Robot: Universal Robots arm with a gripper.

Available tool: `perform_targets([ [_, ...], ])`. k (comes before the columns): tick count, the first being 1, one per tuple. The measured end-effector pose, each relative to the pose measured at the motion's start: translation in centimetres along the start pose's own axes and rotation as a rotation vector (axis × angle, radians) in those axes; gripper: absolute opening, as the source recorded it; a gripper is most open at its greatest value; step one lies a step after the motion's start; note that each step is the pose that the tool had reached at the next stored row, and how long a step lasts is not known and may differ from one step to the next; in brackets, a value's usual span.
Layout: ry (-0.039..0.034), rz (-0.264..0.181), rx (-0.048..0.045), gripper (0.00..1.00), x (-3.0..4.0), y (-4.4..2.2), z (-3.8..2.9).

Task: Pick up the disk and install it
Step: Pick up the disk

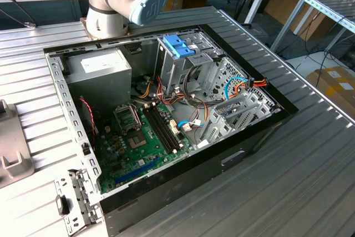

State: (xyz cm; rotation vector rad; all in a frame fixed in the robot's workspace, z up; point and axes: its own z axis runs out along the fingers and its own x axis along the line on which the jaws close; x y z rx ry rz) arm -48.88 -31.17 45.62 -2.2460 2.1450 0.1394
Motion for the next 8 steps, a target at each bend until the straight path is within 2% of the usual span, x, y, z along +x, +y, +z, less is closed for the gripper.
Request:
perform_targets([
  [8,0.0000,0.000,-0.0001,0.37,-0.02,0.01,-0.27],
])
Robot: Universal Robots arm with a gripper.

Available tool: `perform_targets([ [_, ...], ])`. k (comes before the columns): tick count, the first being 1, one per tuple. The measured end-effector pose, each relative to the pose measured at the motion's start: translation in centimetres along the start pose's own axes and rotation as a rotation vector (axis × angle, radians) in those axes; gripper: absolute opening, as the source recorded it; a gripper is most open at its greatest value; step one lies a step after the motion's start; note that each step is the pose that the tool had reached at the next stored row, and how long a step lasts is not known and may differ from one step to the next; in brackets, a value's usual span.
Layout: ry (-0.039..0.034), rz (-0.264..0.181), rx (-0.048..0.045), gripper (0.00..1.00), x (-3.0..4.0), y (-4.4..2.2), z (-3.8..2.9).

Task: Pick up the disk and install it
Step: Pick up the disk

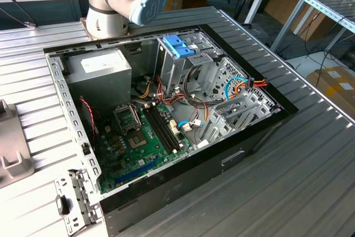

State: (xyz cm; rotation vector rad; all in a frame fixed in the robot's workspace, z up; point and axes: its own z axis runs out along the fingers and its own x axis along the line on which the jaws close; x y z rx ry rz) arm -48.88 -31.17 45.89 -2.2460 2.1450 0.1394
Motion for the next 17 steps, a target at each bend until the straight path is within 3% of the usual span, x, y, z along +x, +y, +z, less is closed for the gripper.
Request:
perform_targets([
  [17,0.0000,0.000,0.0001,0.37,-0.05,0.02,-0.54],
])
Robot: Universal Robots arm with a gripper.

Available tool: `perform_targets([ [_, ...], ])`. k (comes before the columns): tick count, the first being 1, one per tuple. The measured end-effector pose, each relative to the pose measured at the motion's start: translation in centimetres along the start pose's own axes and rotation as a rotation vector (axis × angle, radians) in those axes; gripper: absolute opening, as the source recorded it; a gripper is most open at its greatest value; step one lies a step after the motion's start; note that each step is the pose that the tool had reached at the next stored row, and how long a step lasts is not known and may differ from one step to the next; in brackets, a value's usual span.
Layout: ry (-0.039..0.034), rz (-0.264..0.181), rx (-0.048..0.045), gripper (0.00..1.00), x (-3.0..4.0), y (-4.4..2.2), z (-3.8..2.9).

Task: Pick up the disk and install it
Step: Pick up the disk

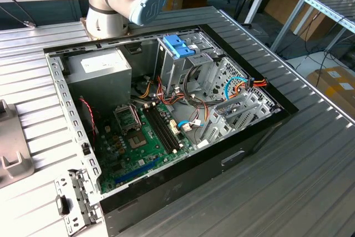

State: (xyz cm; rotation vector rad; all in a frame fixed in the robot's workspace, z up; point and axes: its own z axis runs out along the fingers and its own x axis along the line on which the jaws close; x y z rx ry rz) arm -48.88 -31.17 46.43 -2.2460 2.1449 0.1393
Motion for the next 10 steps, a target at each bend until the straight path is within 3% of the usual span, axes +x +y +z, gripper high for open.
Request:
perform_targets([
  [10,0.0000,0.000,-0.0001,0.37,-0.04,0.02,-0.44],
])
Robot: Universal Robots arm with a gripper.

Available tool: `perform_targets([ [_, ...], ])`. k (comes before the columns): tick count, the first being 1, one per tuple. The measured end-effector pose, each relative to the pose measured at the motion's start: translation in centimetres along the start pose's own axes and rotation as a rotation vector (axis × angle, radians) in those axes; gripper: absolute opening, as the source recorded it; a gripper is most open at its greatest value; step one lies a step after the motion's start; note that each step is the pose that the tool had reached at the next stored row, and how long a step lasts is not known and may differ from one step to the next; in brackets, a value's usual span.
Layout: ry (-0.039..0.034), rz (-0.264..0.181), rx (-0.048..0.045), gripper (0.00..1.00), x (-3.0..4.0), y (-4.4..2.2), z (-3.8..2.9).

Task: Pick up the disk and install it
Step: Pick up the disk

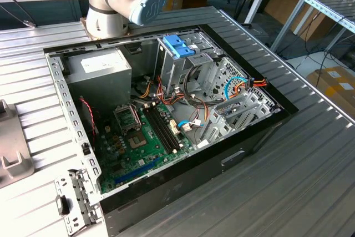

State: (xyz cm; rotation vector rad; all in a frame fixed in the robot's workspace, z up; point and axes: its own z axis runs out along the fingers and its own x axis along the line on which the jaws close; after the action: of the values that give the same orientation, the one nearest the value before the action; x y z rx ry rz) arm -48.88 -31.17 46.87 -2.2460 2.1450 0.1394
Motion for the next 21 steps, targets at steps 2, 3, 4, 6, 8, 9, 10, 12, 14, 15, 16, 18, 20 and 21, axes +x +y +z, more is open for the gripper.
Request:
perform_targets([
  [2,0.0000,0.000,0.0000,0.37,-0.01,0.01,-0.15],
  [3,0.0000,0.000,0.0000,0.37,-0.02,0.01,-0.19],
  [4,0.0000,0.000,0.0000,0.37,-0.02,0.01,-0.24],
  [6,0.0000,0.000,0.0001,0.37,-0.03,0.01,-0.30],
  [8,0.0000,0.000,0.0000,0.37,-0.03,0.01,-0.37],
  [9,0.0000,0.000,0.0000,0.37,-0.03,0.01,-0.41],
  [10,0.0000,0.000,0.0001,0.37,-0.04,0.01,-0.42],
  [12,0.0000,0.000,0.0001,0.37,-0.04,0.02,-0.49],
  [14,0.0000,0.000,0.0000,0.37,-0.05,0.02,-0.57],
  [15,0.0000,0.000,0.0000,0.37,-0.05,0.02,-0.60],
  [16,0.0001,0.000,-0.0001,0.37,-0.05,0.02,-0.63],
  [18,0.0000,0.000,0.0000,0.37,-0.06,0.02,-0.67],
  [20,0.0000,0.000,-0.0001,0.37,-0.06,0.03,-0.73],
  [21,0.0000,0.000,0.0001,0.37,-0.06,0.03,-0.74],
])
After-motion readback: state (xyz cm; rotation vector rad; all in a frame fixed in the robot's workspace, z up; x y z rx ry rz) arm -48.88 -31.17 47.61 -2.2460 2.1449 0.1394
